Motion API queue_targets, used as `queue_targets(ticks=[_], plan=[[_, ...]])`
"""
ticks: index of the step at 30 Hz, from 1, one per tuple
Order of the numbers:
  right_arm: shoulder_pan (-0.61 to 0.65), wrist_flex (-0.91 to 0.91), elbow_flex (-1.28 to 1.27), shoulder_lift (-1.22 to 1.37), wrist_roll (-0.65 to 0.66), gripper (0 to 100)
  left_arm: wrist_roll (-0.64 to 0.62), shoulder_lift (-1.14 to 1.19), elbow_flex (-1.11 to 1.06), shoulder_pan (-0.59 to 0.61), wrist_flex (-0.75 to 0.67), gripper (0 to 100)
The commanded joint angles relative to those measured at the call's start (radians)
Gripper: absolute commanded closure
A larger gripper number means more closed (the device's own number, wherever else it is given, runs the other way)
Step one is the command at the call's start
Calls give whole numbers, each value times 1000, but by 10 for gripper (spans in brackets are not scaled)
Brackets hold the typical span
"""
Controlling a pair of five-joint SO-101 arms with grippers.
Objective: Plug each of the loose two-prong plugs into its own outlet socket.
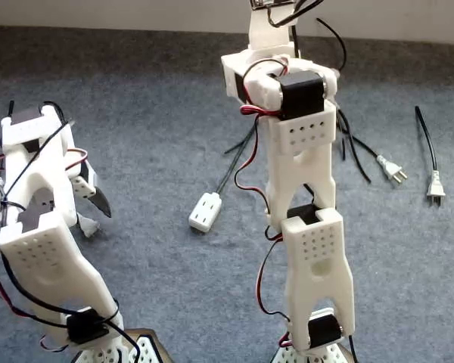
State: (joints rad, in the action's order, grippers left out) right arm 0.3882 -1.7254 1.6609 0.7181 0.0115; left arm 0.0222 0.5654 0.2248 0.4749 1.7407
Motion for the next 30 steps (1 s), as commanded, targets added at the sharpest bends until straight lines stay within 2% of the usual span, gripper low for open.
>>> queue_targets(ticks=[1,12,20,26,30], plan=[[8,-28,76,-16,11,674,-3,-19,28,-5,26,752],[8,-28,76,-15,11,674,-2,-8,-93,-54,12,752],[8,-28,76,-15,11,674,-2,-8,-200,-48,-124,752],[8,-28,76,-15,11,674,6,-13,-222,47,-123,752],[8,-28,76,-15,11,674,6,-8,-225,68,-123,752]])
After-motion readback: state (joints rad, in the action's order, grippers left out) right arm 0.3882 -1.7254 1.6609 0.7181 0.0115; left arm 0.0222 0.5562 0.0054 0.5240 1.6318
